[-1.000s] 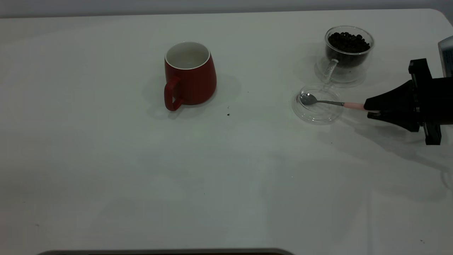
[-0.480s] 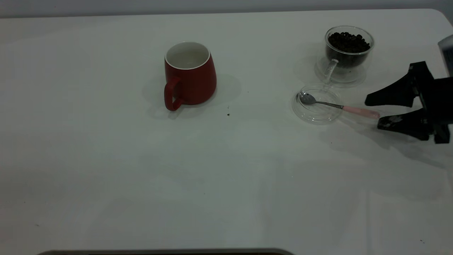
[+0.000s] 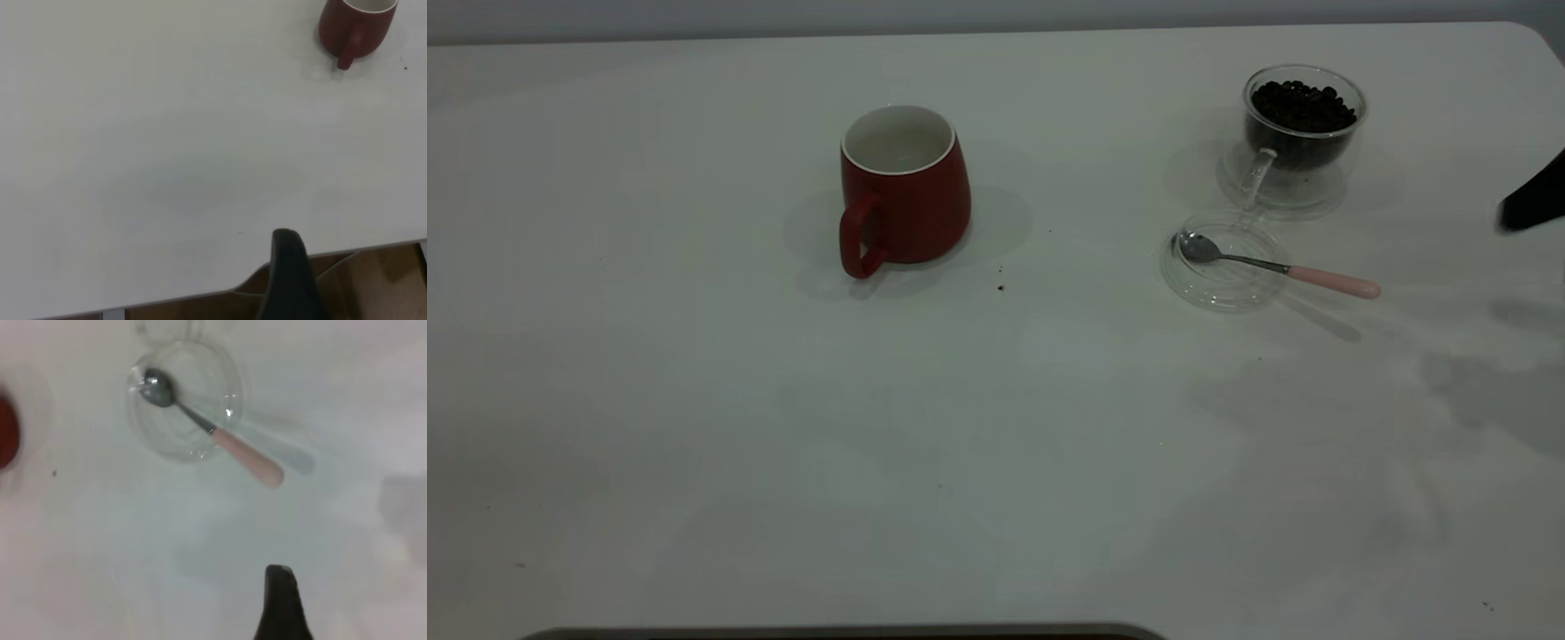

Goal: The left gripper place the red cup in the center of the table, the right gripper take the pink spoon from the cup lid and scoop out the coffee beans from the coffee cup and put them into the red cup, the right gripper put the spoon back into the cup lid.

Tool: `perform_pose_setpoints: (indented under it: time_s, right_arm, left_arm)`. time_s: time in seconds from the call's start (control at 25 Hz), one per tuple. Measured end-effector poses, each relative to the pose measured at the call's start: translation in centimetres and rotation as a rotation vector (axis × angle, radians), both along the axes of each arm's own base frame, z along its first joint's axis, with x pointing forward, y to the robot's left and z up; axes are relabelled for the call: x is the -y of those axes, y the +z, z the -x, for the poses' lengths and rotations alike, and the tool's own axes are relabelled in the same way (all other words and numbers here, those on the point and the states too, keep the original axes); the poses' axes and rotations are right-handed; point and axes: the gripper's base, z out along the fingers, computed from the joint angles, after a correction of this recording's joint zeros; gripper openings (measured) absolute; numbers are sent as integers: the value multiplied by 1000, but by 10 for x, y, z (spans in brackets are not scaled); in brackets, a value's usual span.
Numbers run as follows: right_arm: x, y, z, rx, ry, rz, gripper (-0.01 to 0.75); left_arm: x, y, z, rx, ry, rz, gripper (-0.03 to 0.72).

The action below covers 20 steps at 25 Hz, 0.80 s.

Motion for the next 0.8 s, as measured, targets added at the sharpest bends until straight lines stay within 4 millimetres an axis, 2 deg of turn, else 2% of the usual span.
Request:
perform_pose_setpoints:
  time_s: [0.2, 0.32, 0.44, 0.6, 0.8]
  right_arm:
    - [-13, 72, 27, 90, 72, 111, 585]
    - [-18, 102, 53, 86, 117, 185, 585]
    - [-21, 125, 83, 71, 150, 249, 585]
    - [-27, 152, 117, 139, 189, 327, 585]
    - [-36, 173, 156, 249, 220, 385, 585]
  left_arm:
    - [0, 0, 0, 0, 0, 0, 569]
    - [0, 0, 0, 0, 0, 0, 569]
    - [0, 0, 0, 0, 0, 0, 569]
    - [0, 0, 0, 0, 0, 0, 569]
    - [0, 0, 0, 0, 0, 0, 569]
